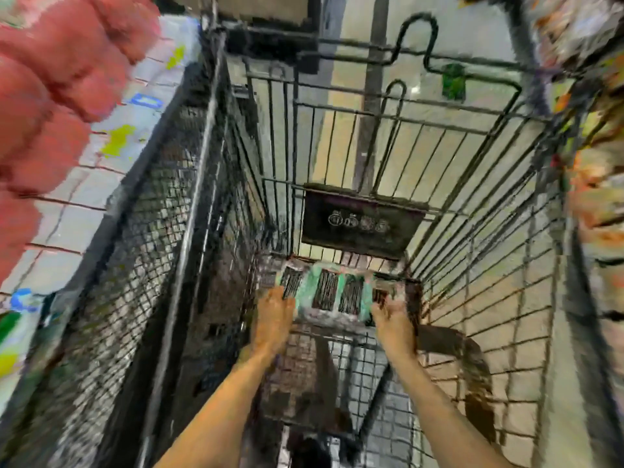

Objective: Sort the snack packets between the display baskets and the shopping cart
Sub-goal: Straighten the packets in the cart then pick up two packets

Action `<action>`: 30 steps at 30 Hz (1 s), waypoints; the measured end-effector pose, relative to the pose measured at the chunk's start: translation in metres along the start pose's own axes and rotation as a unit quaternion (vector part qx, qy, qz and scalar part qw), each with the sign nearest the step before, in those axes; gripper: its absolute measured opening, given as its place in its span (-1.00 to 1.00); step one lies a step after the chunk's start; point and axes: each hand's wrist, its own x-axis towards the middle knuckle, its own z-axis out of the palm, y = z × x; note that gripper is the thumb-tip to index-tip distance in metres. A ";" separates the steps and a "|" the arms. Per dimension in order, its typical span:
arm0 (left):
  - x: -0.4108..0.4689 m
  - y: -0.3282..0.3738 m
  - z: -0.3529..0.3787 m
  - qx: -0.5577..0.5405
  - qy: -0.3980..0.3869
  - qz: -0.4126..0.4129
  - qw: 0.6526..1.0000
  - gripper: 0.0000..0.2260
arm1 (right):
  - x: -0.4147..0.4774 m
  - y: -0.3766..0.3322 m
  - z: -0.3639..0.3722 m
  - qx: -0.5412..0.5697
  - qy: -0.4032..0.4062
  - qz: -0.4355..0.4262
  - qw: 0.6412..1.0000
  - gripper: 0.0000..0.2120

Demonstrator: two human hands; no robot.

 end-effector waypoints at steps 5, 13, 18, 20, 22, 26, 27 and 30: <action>0.041 0.012 0.045 -0.003 -0.043 -0.008 0.999 -0.61 | 0.045 0.003 0.048 0.009 -0.028 0.079 0.996 -0.53; 0.067 0.022 0.088 -0.002 -0.026 -0.091 0.996 -0.43 | 0.064 0.007 0.068 0.003 -0.032 0.160 0.987 -0.30; 0.071 0.023 0.089 -0.013 -0.025 -0.111 0.993 -0.49 | 0.069 0.007 0.067 0.017 -0.017 0.144 0.989 -0.29; 0.070 0.025 0.089 -0.023 -0.009 -0.111 0.994 -0.51 | 0.070 0.006 0.068 0.015 -0.011 0.138 0.990 -0.35; 0.071 0.025 0.089 -0.035 0.000 -0.108 0.994 -0.50 | 0.071 0.005 0.069 0.045 -0.011 0.144 0.988 -0.37; 0.077 0.023 0.090 -0.066 -0.014 -0.108 0.992 -0.52 | 0.076 0.007 0.071 0.101 -0.023 0.145 0.984 -0.51; 0.080 0.022 0.090 -0.071 -0.026 -0.108 0.991 -0.54 | 0.078 0.008 0.072 0.103 -0.031 0.142 0.984 -0.56; 0.082 0.022 0.092 -0.077 -0.042 -0.101 0.991 -0.52 | 0.080 0.008 0.076 0.110 -0.037 0.133 0.984 -0.45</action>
